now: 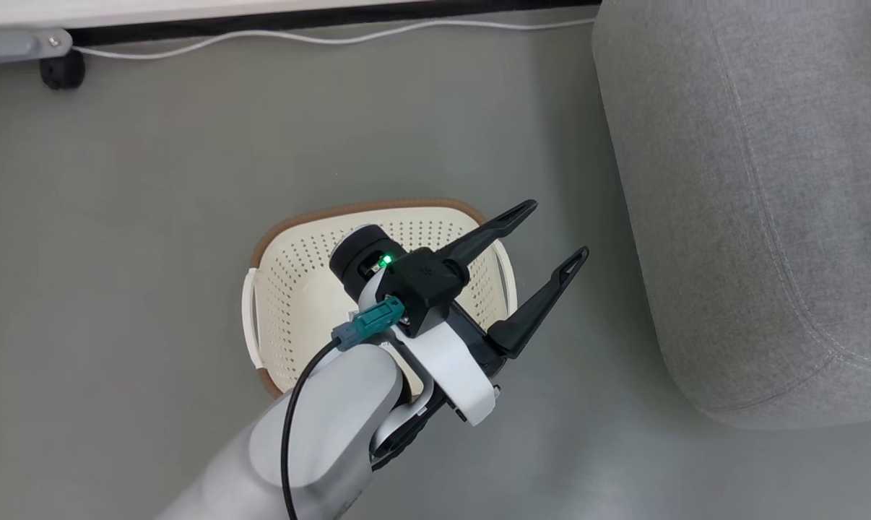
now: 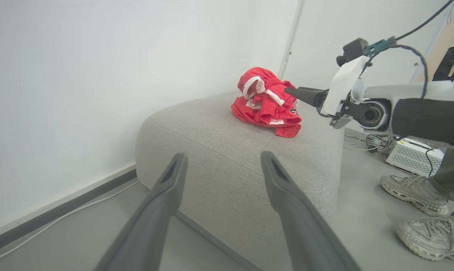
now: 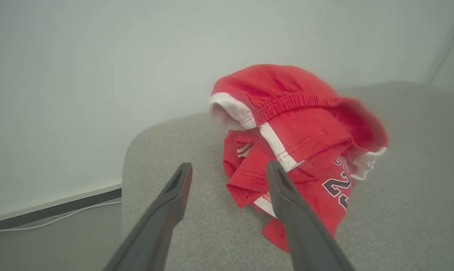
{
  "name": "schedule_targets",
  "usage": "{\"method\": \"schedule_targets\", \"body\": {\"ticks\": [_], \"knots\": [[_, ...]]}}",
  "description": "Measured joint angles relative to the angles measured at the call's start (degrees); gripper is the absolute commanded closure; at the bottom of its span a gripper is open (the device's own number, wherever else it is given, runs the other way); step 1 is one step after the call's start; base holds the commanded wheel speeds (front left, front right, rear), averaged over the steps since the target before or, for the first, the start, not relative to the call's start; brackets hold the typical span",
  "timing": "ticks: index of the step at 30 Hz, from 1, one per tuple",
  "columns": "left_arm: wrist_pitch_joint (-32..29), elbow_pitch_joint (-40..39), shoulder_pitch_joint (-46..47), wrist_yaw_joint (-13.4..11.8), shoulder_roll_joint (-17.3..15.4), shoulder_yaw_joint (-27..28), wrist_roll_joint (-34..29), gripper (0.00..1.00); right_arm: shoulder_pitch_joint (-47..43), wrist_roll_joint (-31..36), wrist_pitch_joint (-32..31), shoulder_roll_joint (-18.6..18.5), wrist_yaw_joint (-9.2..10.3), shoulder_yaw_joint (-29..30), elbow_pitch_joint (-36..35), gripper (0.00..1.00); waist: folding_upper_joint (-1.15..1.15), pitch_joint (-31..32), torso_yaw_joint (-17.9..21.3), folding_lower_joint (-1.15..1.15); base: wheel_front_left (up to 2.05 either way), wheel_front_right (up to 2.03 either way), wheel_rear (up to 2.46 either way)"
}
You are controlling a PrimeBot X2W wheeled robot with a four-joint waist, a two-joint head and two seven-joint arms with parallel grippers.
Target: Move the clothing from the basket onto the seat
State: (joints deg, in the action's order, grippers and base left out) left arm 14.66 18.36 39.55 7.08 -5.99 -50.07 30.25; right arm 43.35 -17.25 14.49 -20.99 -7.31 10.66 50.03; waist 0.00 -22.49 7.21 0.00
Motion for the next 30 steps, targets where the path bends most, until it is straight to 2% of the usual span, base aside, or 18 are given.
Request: {"method": "schedule_targets", "body": {"ticks": [7, 17, 30], "knots": [[-0.01, 0.02, -3.71, 0.0, 0.1, 1.85, 0.11, 0.0, -4.85, -0.94, 0.0, 2.83, 0.0, -2.35, -4.85, 0.0, 0.0, 5.21, -1.08, 0.0, 0.0, 0.0, 0.0], [-0.01, 0.85, -9.04, 0.0, 0.75, 9.0, -0.66, 0.0, -9.54, -3.2, 0.0, 4.89, 0.0, -9.18, -11.57, 0.0, 0.0, 11.3, -3.67, 0.0, 0.0, 0.0, 0.0], [-0.01, 3.32, -18.57, -0.36, 0.8, 26.74, -7.64, 0.0, -15.92, -4.42, 0.0, 7.06, 0.0, -17.33, -18.71, 0.0, 0.0, 16.62, -8.25, 0.0, 0.0, 0.0, 0.0]]}}
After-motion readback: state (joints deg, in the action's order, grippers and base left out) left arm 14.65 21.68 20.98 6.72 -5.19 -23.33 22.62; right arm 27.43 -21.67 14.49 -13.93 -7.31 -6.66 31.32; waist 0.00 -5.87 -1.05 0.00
